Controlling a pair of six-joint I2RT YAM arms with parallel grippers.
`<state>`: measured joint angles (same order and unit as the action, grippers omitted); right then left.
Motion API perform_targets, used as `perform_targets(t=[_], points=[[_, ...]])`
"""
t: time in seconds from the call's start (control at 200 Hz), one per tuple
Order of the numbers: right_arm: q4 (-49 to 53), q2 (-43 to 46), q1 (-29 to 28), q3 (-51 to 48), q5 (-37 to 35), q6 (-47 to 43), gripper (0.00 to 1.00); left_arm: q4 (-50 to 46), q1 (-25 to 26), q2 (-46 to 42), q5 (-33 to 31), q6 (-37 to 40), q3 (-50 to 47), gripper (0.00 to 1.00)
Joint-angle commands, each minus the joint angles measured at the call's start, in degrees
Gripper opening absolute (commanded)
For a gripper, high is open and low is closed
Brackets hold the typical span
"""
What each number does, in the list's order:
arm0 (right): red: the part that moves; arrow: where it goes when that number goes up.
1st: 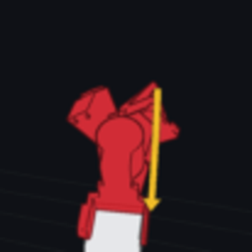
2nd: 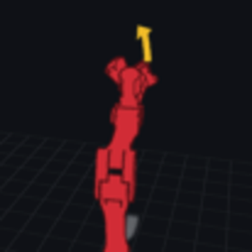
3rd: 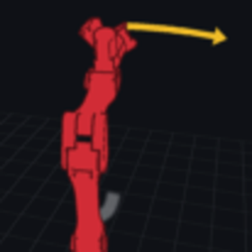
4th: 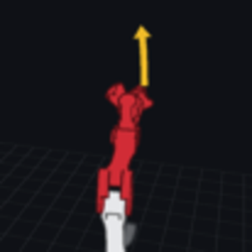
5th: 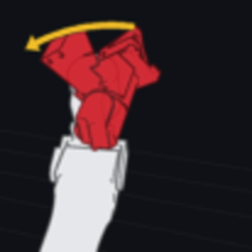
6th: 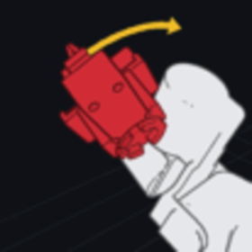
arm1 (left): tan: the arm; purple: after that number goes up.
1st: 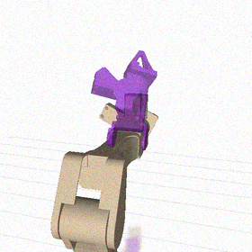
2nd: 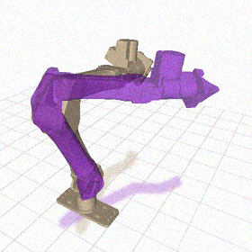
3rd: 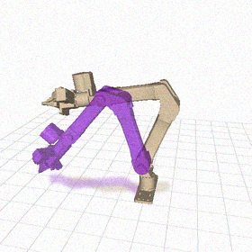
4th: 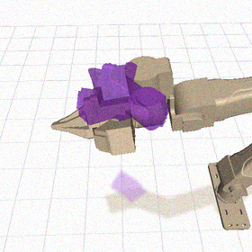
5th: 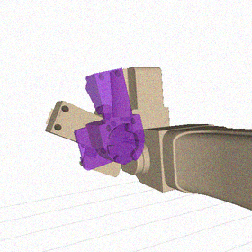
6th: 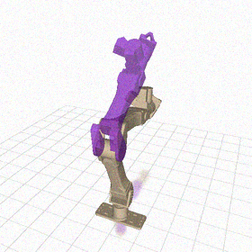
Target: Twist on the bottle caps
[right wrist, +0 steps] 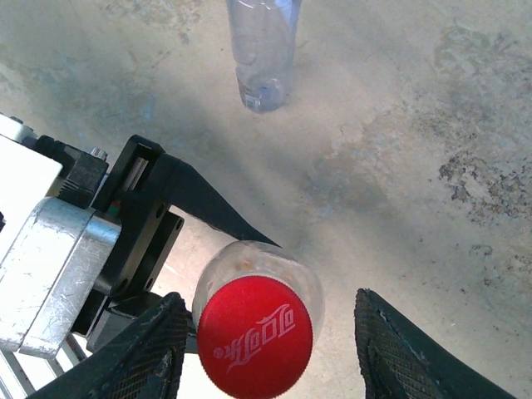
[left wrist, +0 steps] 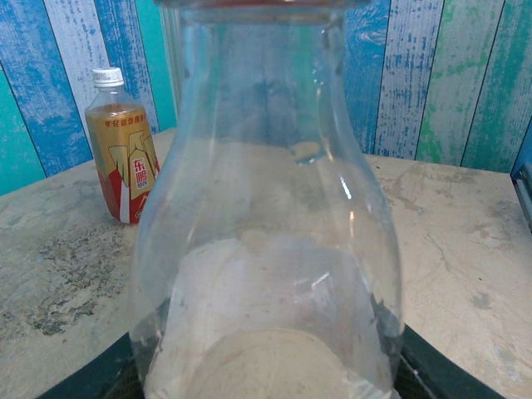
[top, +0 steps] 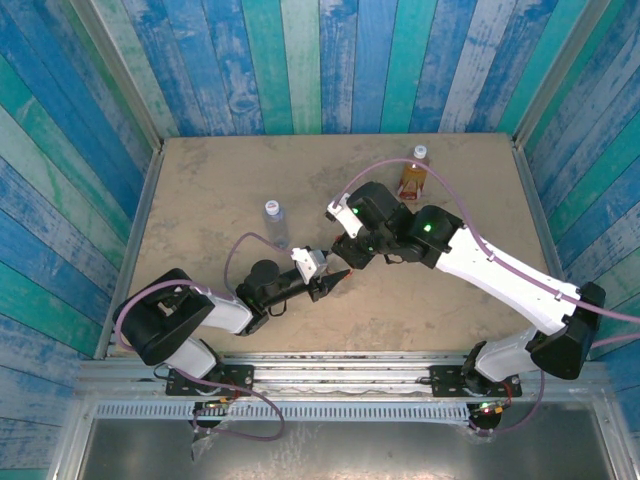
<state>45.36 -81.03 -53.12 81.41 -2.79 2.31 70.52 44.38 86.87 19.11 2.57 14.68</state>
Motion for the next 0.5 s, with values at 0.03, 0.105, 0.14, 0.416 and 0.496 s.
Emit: perform_targets(t=[0.03,0.105,0.14,0.416,0.496], points=[[0.00,1.97,-0.31,0.16,-0.64,0.24,0.58,-11.53,0.20,2.51,-0.10,-0.64,-1.45,0.53],[-0.03,2.27,-0.29,0.28,-0.64,0.28,0.58,-11.45,0.19,2.63,-0.08,-0.64,-1.45,0.53],[-0.11,2.41,-0.31,0.22,-0.55,0.40,0.59,-11.34,0.18,2.61,-0.08,-0.66,-1.41,0.53],[-1.43,2.99,-0.30,0.16,-0.56,3.19,0.64,-11.55,0.17,2.60,-0.11,-0.55,-1.57,0.53],[-1.72,2.75,-0.23,0.59,-1.08,5.76,0.64,-11.63,0.19,2.50,-0.11,-0.59,-1.58,0.53]])
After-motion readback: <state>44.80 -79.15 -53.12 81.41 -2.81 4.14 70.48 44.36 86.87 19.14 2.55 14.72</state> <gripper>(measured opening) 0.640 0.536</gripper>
